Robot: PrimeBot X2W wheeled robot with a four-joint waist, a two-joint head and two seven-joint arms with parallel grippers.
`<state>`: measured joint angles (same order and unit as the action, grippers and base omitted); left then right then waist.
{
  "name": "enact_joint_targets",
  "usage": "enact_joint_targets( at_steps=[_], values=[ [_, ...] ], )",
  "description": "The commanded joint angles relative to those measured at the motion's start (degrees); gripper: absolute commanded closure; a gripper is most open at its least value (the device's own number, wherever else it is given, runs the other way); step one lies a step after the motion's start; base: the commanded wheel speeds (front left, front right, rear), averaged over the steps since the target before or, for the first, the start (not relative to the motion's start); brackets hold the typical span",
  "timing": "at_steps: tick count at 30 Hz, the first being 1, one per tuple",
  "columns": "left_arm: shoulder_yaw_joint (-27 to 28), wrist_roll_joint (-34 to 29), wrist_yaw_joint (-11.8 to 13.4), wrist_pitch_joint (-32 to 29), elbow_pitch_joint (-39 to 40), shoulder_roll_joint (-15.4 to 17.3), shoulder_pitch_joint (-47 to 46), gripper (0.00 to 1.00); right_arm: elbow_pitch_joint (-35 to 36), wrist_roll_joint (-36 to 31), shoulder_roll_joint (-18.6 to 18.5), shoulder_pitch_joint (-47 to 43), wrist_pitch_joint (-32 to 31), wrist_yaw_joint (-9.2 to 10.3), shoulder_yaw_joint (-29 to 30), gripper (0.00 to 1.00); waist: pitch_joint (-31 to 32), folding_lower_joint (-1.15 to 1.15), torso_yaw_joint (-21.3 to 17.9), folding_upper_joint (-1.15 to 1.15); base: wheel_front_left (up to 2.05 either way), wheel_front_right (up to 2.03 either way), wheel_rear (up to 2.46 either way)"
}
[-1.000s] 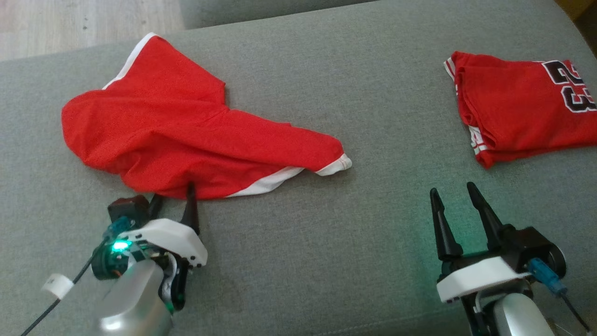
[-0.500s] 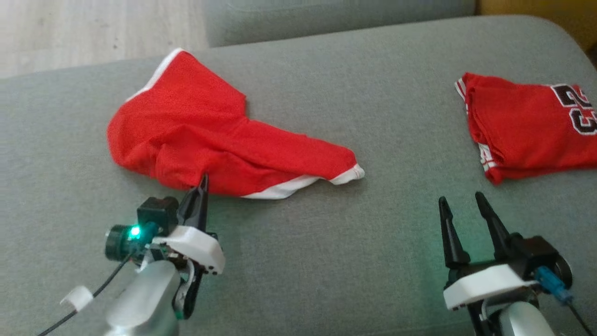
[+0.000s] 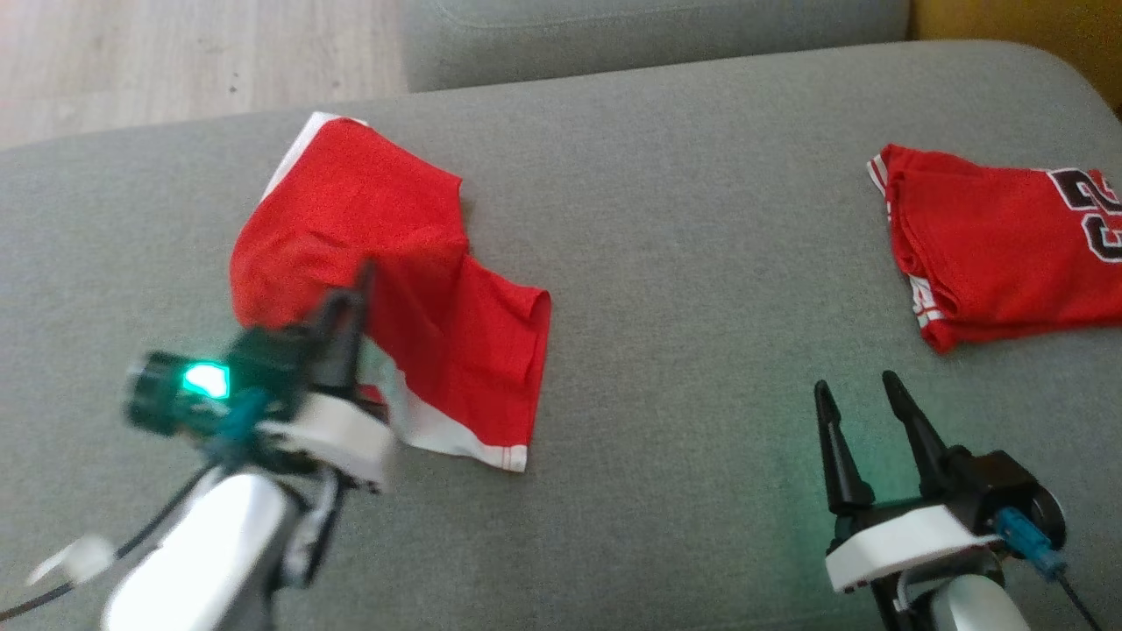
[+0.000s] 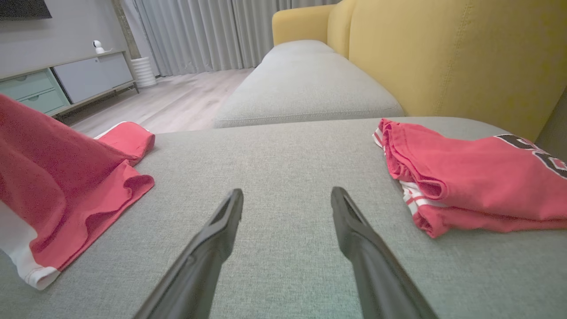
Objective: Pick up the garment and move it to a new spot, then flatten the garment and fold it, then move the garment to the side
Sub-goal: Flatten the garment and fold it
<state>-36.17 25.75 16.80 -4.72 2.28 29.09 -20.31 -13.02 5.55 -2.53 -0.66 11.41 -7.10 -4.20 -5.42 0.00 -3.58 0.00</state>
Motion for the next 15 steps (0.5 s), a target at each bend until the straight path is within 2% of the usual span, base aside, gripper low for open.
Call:
enact_joint_targets(
  at_steps=[1, 8, 11, 12, 13, 14, 15],
  values=[
    [0.4, 0.6, -1.6, -0.5, -0.8, -1.3, -5.0, 1.0, 1.8, 0.3, -0.3, 2.1, 0.2, -0.39, -1.8, 0.0, -1.0, 0.0, -0.9, 0.0, 0.0, 0.0, 0.0],
    [-5.0, 2.9, -7.3, 2.5, -17.0, -12.1, -9.3, 1.0, 1.3, 0.1, -0.3, 3.7, -0.2, -0.39, -3.4, 0.0, -3.4, 0.0, -3.4, 0.0, 0.0, 0.0, 0.0],
    [-6.2, 3.3, -9.0, 4.4, -22.8, -15.1, -10.3, 1.0, 1.0, 0.2, -0.3, 3.8, -0.2, -0.39, -3.5, 0.0, -3.8, 0.0, -3.9, 0.0, 0.0, 0.0, 0.0],
    [-6.3, 3.6, -9.4, 5.1, -24.2, -15.8, -10.5, 0.89, 0.9, 0.3, -0.3, 3.8, -0.2, -0.39, -3.4, 0.0, -3.8, 0.0, -3.9, 0.0, 0.0, 0.0, 0.0],
    [-6.4, 3.8, -9.7, 5.7, -25.5, -16.4, -10.6, 0.66, 0.8, 0.3, -0.3, 3.8, -0.1, -0.39, -3.2, 0.0, -3.7, 0.0, -3.8, 0.0, 0.0, 0.0, 0.0],
    [-6.6, 3.9, -10.1, 6.4, -26.5, -16.9, -10.7, 0.12, 0.7, 0.3, -0.3, 3.8, -0.1, -0.39, -3.0, 0.0, -3.6, 0.0, -3.6, 0.0, 0.0, 0.0, 0.0],
    [-6.5, 4.1, -10.4, 7.0, -27.5, -17.3, -10.7, 0.0, 0.6, 0.4, -0.3, 3.7, -0.1, -0.39, -2.7, 0.0, -3.5, 0.0, -3.2, 0.0, 0.0, 0.0, 0.0]
  ],
)
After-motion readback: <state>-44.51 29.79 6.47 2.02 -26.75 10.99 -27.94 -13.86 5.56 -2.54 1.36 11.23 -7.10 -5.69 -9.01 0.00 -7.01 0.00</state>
